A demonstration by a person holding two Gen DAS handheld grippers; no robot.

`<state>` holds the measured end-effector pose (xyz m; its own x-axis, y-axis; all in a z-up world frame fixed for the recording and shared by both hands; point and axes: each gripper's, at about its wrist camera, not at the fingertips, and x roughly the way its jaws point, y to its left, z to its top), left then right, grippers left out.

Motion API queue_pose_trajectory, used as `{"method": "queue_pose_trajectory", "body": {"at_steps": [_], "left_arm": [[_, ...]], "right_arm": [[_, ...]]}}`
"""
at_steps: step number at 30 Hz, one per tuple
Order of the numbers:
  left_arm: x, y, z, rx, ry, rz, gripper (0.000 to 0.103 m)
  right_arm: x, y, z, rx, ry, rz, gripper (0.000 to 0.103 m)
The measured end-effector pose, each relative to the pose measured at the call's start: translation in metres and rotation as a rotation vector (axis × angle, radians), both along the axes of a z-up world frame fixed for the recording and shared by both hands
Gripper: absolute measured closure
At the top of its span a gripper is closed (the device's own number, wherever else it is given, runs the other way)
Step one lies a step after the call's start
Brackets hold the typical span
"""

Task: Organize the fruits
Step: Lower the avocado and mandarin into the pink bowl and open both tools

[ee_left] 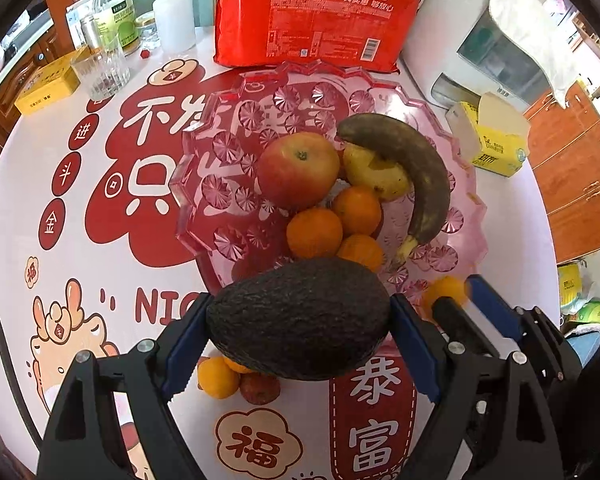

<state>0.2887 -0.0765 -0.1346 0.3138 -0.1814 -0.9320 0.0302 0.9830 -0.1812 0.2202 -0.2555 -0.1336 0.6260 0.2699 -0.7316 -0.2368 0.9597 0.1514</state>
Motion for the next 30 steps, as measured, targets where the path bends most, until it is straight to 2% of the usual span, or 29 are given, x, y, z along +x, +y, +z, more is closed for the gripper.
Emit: {"method": "queue_pose_trajectory", "body": {"at_steps": [3,6,8,16,23,30], "left_arm": [[0.000,0.003,0.005,-0.032,-0.024,0.001,0.017],[-0.001,0.005,0.018,-0.036,-0.073,-0.010,0.010],[-0.002,0.007,0.023,-0.031,-0.085,-0.012,0.010],[-0.024,0.033,0.020,-0.054,-0.067,0.030,0.010],[-0.053,0.063,0.014,-0.060,-0.057,0.060,0.010],[-0.075,0.087,0.005,-0.070,-0.047,0.077,0.010]], "right_arm": [[0.000,-0.002,0.002,-0.003,-0.003,-0.019,0.055],[-0.001,-0.004,0.003,-0.007,0.001,-0.041,0.054],[-0.001,-0.005,0.004,0.000,0.007,-0.057,0.054],[-0.011,-0.002,0.013,0.027,0.004,-0.075,0.053],[-0.021,0.008,0.015,0.064,0.038,-0.079,0.052],[-0.032,0.026,0.011,0.065,0.060,-0.044,0.052]]}}
